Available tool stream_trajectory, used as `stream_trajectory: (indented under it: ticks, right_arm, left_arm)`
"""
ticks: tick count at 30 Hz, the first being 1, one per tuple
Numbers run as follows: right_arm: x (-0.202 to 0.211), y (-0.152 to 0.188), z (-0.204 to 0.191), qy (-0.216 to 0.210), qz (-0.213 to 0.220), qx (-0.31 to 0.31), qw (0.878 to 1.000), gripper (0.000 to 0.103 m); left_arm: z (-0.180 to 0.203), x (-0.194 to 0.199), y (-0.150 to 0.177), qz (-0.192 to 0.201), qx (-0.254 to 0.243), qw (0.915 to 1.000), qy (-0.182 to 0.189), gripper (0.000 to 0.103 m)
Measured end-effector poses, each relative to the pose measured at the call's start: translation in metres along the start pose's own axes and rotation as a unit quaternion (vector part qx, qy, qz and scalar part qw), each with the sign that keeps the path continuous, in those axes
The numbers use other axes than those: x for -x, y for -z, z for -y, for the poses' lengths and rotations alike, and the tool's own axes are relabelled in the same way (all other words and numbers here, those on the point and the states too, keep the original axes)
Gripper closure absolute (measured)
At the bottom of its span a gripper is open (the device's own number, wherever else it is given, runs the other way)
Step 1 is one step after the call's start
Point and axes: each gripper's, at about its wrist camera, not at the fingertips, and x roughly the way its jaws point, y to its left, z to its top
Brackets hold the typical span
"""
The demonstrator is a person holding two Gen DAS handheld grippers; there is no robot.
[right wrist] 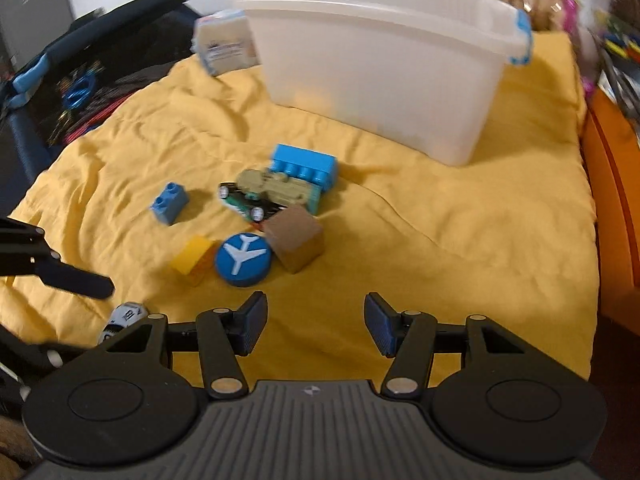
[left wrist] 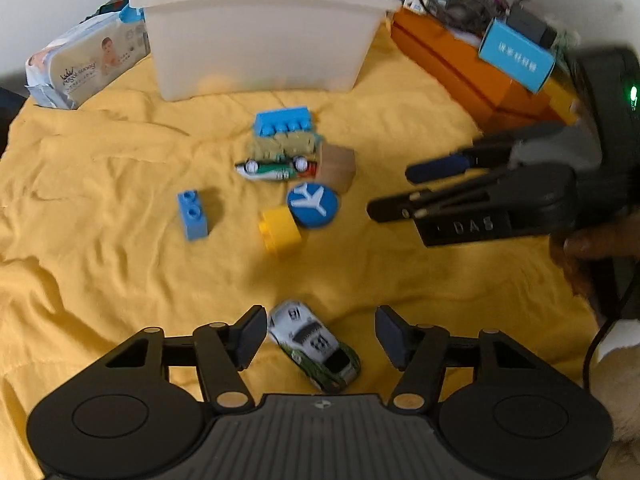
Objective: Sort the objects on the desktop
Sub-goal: 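Return both tools to the cloth and grasp the white race car with the left tool, then grasp the green-red car with the right tool while the left tool holds the white car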
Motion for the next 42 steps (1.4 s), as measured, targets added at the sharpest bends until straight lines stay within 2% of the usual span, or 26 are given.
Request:
stream_trajectory:
  ticks: [5,7,11,13,15,19,21,24,28,31,36,40,42]
  right_arm:
    - [-0.001,0.005,-0.003,-0.015,-0.006,0.021,1.000,0.045]
    - [-0.001,0.007,-0.001,-0.018,-0.008,0.024,1.000,0.045]
    - [0.001,0.006,0.000,-0.019,-0.007,0.031,0.999,0.045]
    - [0.001,0.003,-0.001,-0.019,-0.001,0.041,0.999,0.045]
    - [0.001,-0.002,-0.002,-0.018,0.010,0.057,0.998,0.045]
    - [-0.004,-0.016,-0.006,-0.021,0.036,0.086,0.995,0.048]
    - [-0.015,-0.025,-0.008,-0.016,0.035,0.094,0.995,0.050]
    - [-0.028,-0.033,-0.006,-0.015,0.018,0.083,0.996,0.063]
    - [-0.021,-0.030,-0.009,-0.013,0.004,0.086,0.996,0.066]
    - [-0.007,-0.024,-0.002,-0.008,-0.017,0.057,0.998,0.066]
    - [0.002,-0.004,0.020,0.058,-0.028,0.014,0.998,0.066]
    - [0.004,-0.006,0.027,0.050,-0.022,-0.032,0.998,0.060]
    - [0.010,-0.014,0.012,0.029,0.012,0.004,0.999,0.060]
  left_arm:
    - [0.000,-0.003,0.012,-0.008,0.042,0.9991,-0.006,0.042]
    - [-0.002,-0.008,0.016,-0.013,0.066,0.9977,0.003,0.051]
    - [-0.013,-0.009,0.021,0.011,0.102,0.9947,0.004,0.061]
    - [-0.018,-0.007,0.021,0.012,0.094,0.9954,-0.008,0.068]
    - [-0.020,-0.004,0.018,0.016,0.081,0.9965,-0.016,0.071]
    - [-0.020,-0.003,0.005,0.025,0.009,0.9984,-0.050,0.072]
    - [-0.023,-0.009,-0.002,0.016,0.002,0.9984,-0.054,0.071]
    - [-0.023,-0.016,-0.004,0.011,0.001,0.9989,-0.045,0.068]
    - [-0.021,-0.016,0.003,0.017,-0.005,0.9990,-0.041,0.070]
    - [-0.025,-0.013,0.005,0.020,0.004,0.9993,-0.032,0.070]
    - [-0.031,-0.010,0.006,0.031,0.006,0.9987,-0.041,0.070]
    - [-0.036,-0.008,0.006,0.029,-0.003,0.9987,-0.043,0.070]
    - [-0.038,-0.009,0.007,0.026,-0.005,0.9987,-0.042,0.070]
